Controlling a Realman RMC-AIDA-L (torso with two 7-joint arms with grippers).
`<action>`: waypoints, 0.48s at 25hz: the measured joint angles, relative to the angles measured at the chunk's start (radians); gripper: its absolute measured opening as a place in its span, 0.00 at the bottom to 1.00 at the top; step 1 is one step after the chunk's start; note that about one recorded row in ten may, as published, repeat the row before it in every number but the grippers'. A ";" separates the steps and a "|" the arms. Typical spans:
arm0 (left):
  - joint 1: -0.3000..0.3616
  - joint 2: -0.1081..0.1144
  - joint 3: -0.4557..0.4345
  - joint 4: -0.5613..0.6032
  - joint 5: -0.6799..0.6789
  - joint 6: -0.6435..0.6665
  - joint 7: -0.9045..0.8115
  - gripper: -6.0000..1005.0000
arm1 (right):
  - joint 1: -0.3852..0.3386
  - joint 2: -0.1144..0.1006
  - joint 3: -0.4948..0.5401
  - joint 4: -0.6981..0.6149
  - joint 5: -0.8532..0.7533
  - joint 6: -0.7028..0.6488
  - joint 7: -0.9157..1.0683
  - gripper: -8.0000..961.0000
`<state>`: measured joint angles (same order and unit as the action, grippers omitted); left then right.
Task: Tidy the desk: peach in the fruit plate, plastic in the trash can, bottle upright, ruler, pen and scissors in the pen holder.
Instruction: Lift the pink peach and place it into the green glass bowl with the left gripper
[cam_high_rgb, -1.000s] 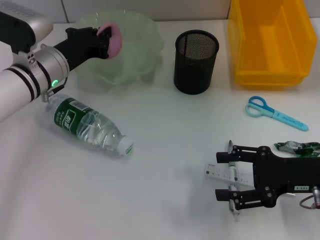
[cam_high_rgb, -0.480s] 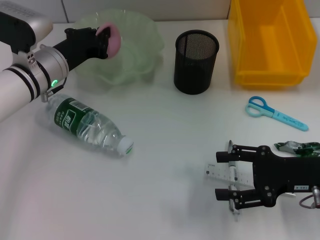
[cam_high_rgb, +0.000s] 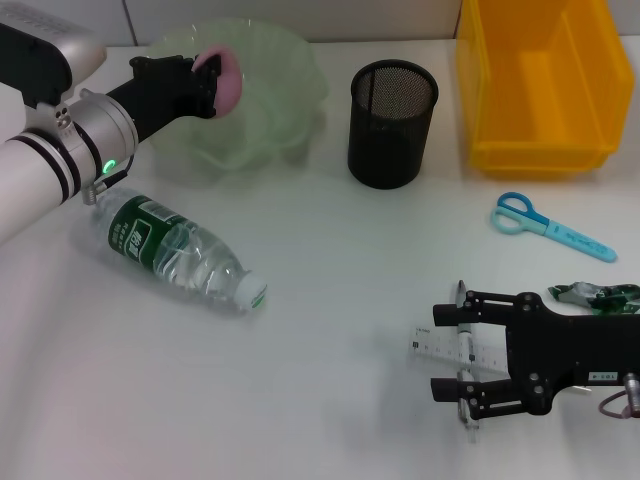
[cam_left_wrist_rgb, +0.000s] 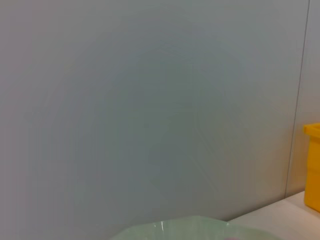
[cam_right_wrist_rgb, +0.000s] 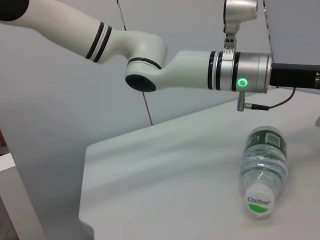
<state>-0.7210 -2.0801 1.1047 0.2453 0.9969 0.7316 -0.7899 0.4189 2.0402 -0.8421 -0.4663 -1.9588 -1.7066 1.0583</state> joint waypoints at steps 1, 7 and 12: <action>0.000 0.000 0.000 0.000 0.000 0.000 0.000 0.11 | 0.000 0.000 0.000 0.000 0.000 0.001 0.000 0.87; 0.000 0.000 -0.001 0.000 0.000 0.000 0.000 0.12 | 0.000 0.000 -0.002 0.000 0.000 0.006 0.000 0.87; 0.001 0.000 0.000 0.000 0.000 -0.015 -0.007 0.12 | 0.000 0.000 -0.002 0.000 0.000 0.006 0.000 0.87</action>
<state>-0.7204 -2.0801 1.1045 0.2454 0.9971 0.7168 -0.7965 0.4188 2.0402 -0.8438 -0.4664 -1.9588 -1.7010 1.0584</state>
